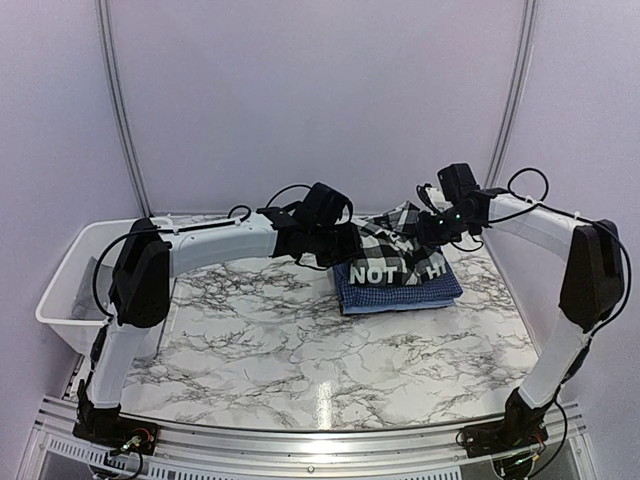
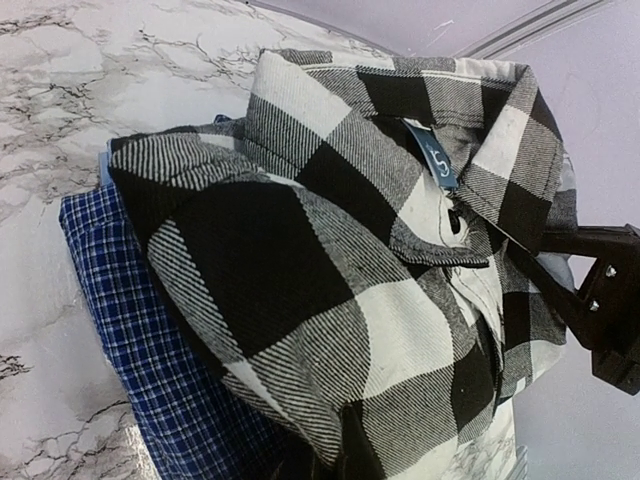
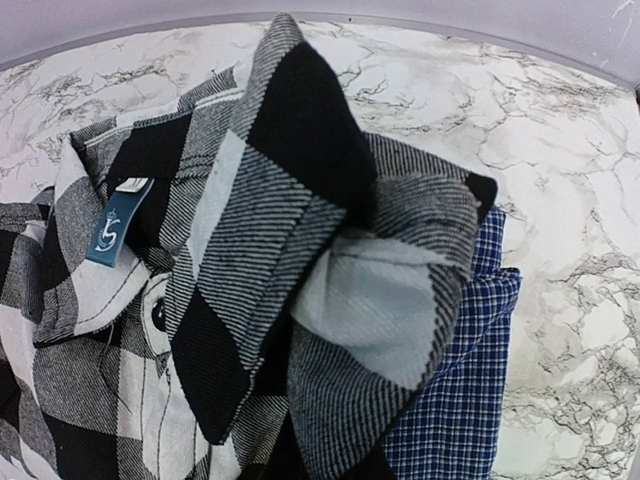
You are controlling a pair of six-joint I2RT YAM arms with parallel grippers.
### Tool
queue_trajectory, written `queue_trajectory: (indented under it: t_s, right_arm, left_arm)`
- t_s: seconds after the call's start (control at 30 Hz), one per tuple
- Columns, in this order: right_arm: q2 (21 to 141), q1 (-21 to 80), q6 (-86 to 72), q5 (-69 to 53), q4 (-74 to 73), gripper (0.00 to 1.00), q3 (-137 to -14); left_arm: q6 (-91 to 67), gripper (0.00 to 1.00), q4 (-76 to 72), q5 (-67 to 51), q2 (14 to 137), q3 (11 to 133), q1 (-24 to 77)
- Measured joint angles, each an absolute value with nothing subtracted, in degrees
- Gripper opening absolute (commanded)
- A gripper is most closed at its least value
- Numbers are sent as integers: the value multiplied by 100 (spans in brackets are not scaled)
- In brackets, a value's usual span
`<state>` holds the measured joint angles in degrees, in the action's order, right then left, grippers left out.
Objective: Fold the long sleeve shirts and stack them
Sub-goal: Place the square-folded shirt on the square-folded shirt, then adjust the square-folded shirt at the center of the board.
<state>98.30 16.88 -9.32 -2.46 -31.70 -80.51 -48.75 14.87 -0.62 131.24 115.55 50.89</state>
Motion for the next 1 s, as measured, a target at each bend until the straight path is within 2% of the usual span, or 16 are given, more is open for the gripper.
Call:
queue_trajectory:
  t_s: [0.17,0.23,0.27,0.4,0.57,0.83,1.0]
  right_arm:
    - [9872,1590,-873,-198,-3159,30,-8027]
    - [9907,1520,-838,-82,-3142,41,-8027]
    - [9926,1483,-814,-19,-3142,44,-8027]
    - [9974,1424,-740,196,-3205,48,-8060]
    - [9894,1516,-746,255,-3267,52,-8088]
    - [9306,2421,-934,351,-3144,64,-7749]
    - [9369,2578,-1100,355,-2969,73,-7266]
  left_arm:
    - [-4945,0,1487,-106,13146,11555,5094]
    - [-4974,5,1487,-117,13183,11555,5094]
    - [-4976,11,1485,-121,13214,11555,5094]
    - [-4976,29,1496,-121,13378,11555,5092]
    - [-4952,39,1529,-106,13421,11555,5087]
    - [-4751,49,1535,12,13270,11509,5050]
    - [-4639,54,1533,73,12831,11281,4991]
